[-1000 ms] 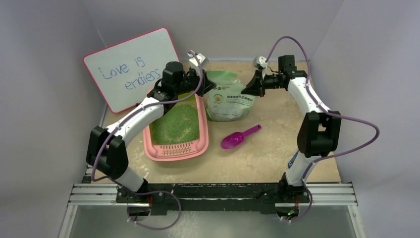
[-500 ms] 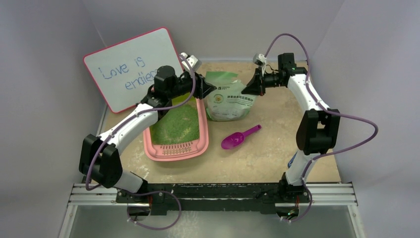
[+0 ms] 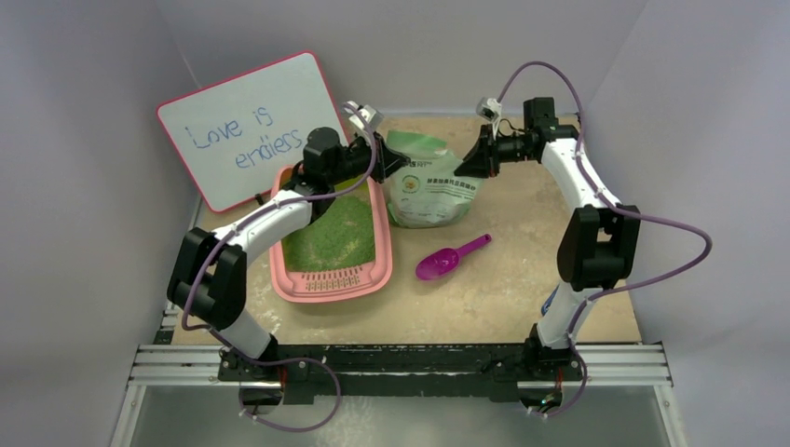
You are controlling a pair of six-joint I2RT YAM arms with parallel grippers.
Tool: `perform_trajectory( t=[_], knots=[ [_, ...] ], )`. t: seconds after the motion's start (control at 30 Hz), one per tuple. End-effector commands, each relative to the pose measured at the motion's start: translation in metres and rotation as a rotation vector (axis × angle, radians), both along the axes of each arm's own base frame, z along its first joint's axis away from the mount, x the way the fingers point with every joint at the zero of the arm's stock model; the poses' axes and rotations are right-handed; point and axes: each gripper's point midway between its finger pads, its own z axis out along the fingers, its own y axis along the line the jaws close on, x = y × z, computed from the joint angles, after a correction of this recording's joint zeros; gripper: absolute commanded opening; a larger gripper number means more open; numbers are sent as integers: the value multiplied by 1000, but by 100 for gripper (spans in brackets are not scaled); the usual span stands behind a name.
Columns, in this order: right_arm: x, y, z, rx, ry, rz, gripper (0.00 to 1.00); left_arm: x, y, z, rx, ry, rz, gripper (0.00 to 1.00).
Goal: Fill the litter box with clean litter
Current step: Close the cat litter bag at the center of the board.
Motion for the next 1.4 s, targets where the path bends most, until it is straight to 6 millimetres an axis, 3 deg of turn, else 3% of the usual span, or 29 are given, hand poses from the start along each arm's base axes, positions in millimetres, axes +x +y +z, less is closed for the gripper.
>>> perform_trajectory(
  t=[0.0, 0.1, 0.13, 0.2, 0.33, 0.47, 0.6, 0.83, 0.9, 1.03, 1.13, 1.2, 1.37],
  knots=[
    [7, -6, 45, -10, -76, -64, 35, 2, 1, 43, -61, -102, 20, 0],
    [13, -27, 46, -42, -92, -160, 50, 5, 13, 45, -59, -106, 73, 0],
    [11, -39, 47, -18, -86, -176, 57, 4, 14, 47, -61, -106, 65, 0],
    [-3, -39, 46, 21, -84, -135, 74, 3, 14, 50, -62, -105, 49, 0],
    [-22, -36, 29, 29, -109, -74, 81, -11, 5, 56, -73, -129, -50, 0],
    [-15, -39, 13, 4, -142, -82, 83, -24, 1, 65, -93, -166, -121, 0],
    [-15, -35, 15, 33, -183, -11, 83, -25, 1, 66, -95, -167, -131, 0],
    [-10, -33, -4, -3, -141, -4, 55, -18, 10, 72, -126, -163, -107, 0],
    [0, -36, -9, -27, -142, -36, 50, -18, 11, 72, -131, -160, -112, 0],
    [8, -32, 5, 23, -153, -48, 34, -19, 13, 70, -129, -153, -112, 0],
    [2, -25, 25, 117, -144, 1, 0, -18, 17, 68, -129, -149, -99, 0],
    [-2, -23, 32, 153, -63, -4, 0, -11, 25, 69, -132, -140, -50, 0],
    [-9, -23, 24, 165, 176, -80, 0, 20, 56, 62, -122, -45, 174, 0]
  ],
)
